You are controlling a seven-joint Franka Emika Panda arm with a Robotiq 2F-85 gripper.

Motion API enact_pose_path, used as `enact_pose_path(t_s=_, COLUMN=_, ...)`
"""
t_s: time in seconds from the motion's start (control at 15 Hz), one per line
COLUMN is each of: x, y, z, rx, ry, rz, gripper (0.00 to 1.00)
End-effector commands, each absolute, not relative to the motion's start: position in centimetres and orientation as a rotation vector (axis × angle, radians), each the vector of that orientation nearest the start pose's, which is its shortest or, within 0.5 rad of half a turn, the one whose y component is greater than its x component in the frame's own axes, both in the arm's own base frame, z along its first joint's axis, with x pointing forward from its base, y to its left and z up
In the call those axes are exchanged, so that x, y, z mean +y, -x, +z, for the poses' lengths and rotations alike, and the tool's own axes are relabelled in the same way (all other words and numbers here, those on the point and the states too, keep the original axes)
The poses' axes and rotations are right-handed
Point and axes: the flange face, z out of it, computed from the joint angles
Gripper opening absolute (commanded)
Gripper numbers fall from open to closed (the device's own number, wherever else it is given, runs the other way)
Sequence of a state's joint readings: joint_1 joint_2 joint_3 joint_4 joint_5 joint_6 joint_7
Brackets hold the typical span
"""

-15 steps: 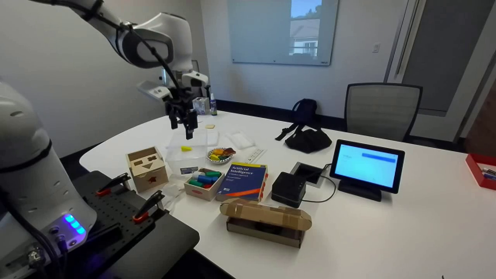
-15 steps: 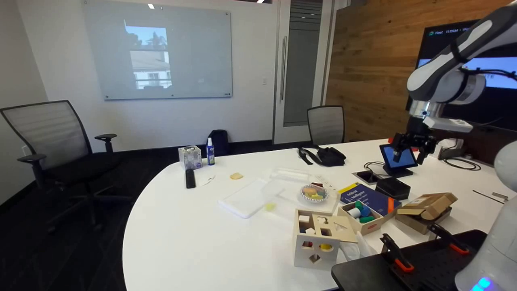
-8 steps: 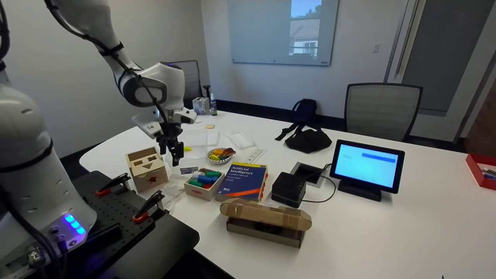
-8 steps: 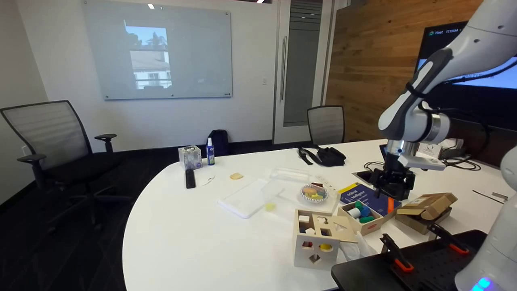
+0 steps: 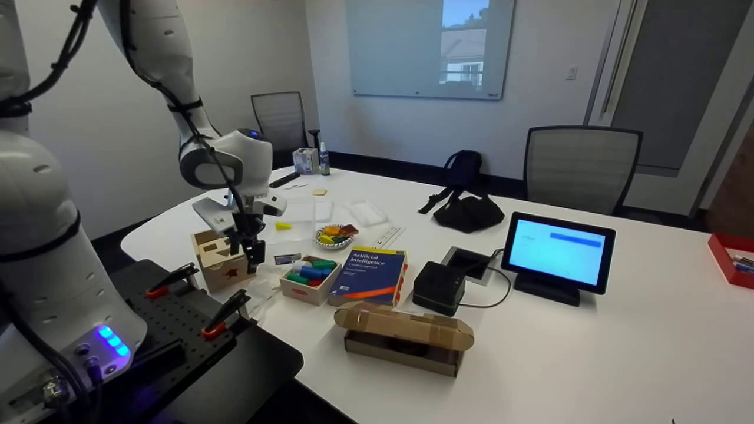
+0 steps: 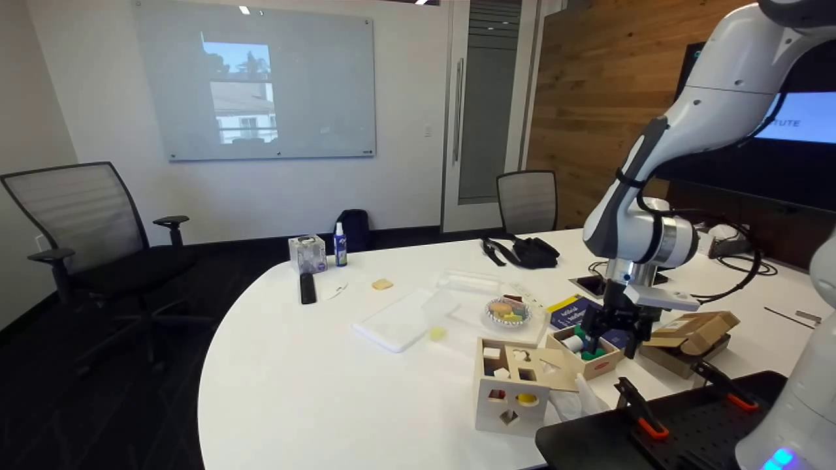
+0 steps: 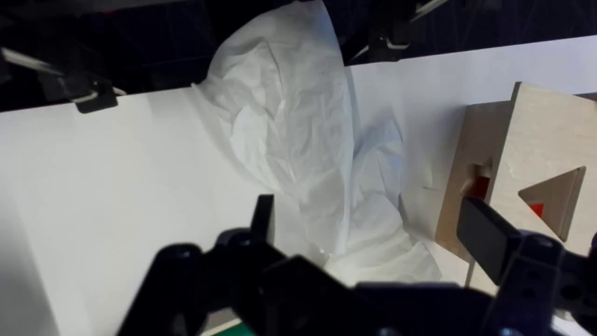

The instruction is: Completely close the wooden box

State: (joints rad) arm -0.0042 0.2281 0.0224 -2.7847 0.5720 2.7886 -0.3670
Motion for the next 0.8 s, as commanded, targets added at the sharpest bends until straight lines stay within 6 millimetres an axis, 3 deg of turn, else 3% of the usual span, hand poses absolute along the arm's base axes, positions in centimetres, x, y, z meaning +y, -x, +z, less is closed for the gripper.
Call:
enact_pose_path(t_s=0.0, x=-1.1, y=-33.4, z=11.0, rx=0.24, ry=2.954, rz=0.278, gripper=1.0)
enact_pose_path(t_s=0.33, x=0.8, y=-33.0, z=8.9, rx=0.229, ry=2.98, rz=0.254, gripper=1.0)
enact_pose_path(t_s=0.73, x=2.6, y=-33.1, z=7.7, rx=0.22, ry=2.979, rz=0.185, gripper=1.0)
